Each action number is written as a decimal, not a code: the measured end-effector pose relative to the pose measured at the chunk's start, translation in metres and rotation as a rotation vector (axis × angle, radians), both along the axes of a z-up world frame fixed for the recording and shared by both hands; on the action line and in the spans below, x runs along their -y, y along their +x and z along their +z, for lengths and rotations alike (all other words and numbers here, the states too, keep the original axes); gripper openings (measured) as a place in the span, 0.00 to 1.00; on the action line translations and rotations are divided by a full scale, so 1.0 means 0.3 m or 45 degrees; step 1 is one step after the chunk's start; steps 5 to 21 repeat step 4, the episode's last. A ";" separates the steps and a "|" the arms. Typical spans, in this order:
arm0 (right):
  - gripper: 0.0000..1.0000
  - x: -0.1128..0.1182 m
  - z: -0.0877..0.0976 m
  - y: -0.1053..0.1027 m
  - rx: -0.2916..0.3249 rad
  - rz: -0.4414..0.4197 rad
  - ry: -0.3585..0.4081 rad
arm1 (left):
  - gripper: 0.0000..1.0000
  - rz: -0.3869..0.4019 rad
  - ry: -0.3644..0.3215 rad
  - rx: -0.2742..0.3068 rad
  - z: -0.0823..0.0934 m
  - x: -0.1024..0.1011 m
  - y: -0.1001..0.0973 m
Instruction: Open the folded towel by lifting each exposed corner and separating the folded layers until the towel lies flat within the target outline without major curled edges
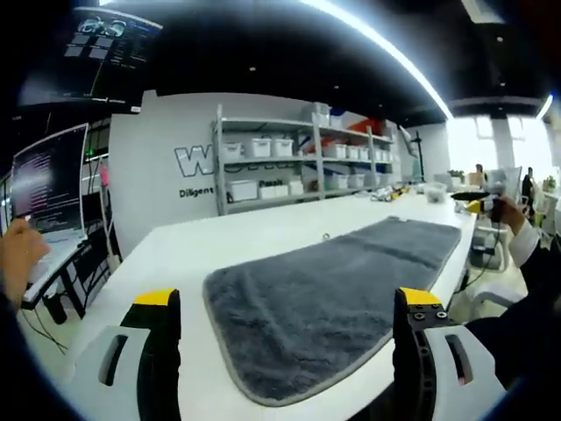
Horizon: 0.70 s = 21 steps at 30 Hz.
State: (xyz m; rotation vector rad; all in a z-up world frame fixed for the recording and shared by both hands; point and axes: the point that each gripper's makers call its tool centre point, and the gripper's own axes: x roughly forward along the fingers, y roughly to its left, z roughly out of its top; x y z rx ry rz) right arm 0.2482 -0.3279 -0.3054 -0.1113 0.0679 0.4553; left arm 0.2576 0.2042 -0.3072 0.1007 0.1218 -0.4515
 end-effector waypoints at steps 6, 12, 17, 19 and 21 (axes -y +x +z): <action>0.99 -0.006 -0.002 0.001 -0.007 0.003 -0.018 | 1.00 0.007 -0.004 0.001 0.004 -0.003 0.000; 0.99 -0.006 -0.002 0.001 -0.007 0.003 -0.018 | 1.00 0.007 -0.004 0.001 0.004 -0.003 0.000; 0.99 -0.006 -0.002 0.001 -0.007 0.003 -0.018 | 1.00 0.007 -0.004 0.001 0.004 -0.003 0.000; 0.99 -0.006 -0.002 0.001 -0.007 0.003 -0.018 | 1.00 0.007 -0.004 0.001 0.004 -0.003 0.000; 0.99 -0.006 -0.002 0.001 -0.007 0.003 -0.018 | 1.00 0.007 -0.004 0.001 0.004 -0.003 0.000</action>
